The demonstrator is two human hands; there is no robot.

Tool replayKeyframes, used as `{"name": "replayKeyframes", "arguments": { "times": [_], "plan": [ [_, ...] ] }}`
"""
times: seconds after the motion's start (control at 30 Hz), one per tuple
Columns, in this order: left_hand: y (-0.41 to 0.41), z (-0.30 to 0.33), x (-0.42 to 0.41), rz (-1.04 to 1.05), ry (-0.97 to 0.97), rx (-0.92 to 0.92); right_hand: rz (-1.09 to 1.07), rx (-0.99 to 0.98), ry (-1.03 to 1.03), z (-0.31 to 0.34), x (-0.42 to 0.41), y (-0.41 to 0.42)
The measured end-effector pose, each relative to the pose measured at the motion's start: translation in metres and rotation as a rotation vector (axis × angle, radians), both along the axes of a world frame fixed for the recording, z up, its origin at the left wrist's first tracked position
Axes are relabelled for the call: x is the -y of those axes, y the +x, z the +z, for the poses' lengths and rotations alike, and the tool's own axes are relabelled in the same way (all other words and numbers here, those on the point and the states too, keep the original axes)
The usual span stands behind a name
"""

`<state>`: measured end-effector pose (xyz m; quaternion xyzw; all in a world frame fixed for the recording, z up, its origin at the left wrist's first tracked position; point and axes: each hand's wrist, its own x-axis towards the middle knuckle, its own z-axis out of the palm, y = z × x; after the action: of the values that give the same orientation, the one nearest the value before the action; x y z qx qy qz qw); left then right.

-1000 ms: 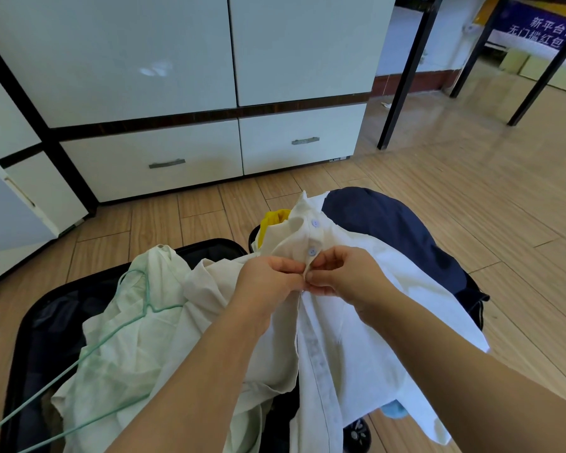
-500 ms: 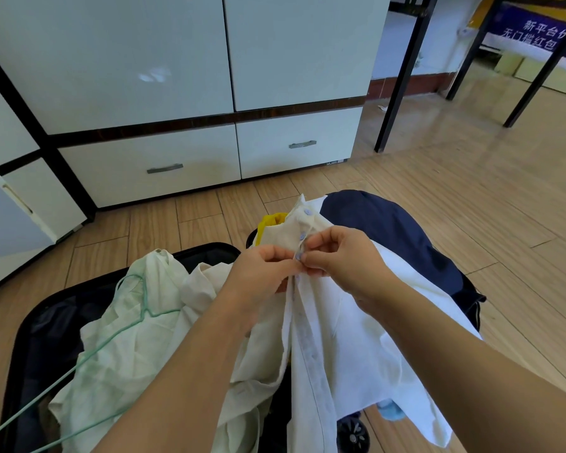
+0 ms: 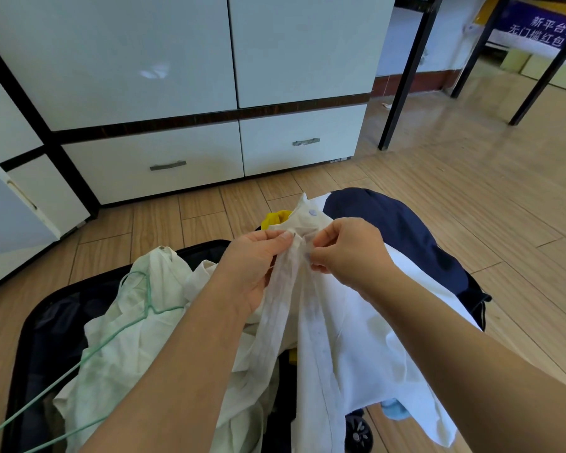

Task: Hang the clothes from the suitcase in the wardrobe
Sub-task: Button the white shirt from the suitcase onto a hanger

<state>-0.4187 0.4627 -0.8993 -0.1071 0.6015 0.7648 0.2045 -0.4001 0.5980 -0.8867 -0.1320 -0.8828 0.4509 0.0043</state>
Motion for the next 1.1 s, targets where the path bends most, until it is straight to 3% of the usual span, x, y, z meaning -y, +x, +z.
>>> {"name": "replayKeyframes", "arguments": {
  "times": [0.13, 0.3, 0.43, 0.5, 0.6, 0.67, 0.87, 1.1],
  "plan": [
    [0.003, -0.004, -0.007, 0.001, -0.524, -0.353, -0.054, -0.034, -0.065, 0.002, 0.002, 0.000],
    [0.005, -0.004, -0.009, -0.089, -0.699, -0.533, -0.091, 0.014, -0.205, 0.001, -0.001, 0.003],
    [0.011, -0.007, -0.009, 0.014, -1.085, -0.760, -0.071, 0.060, -0.344, 0.001, -0.002, 0.004],
    [0.013, -0.011, -0.010, 0.052, -1.025, -0.779, -0.055, 0.070, -0.395, 0.002, -0.001, 0.005],
    [0.011, -0.010, -0.008, 0.015, -0.610, -0.436, -0.062, 0.061, -0.428, 0.001, -0.002, 0.006],
    [0.011, -0.009, -0.006, -0.007, -0.469, -0.300, -0.066, 0.058, -0.418, 0.001, -0.003, 0.006],
    [0.011, -0.004, -0.007, -0.032, -0.365, -0.222, -0.046, 0.020, -0.408, 0.004, -0.004, 0.009],
    [0.008, -0.002, -0.005, -0.037, -0.441, -0.285, -0.032, -0.004, -0.384, 0.002, -0.003, 0.008]
  ]
}}
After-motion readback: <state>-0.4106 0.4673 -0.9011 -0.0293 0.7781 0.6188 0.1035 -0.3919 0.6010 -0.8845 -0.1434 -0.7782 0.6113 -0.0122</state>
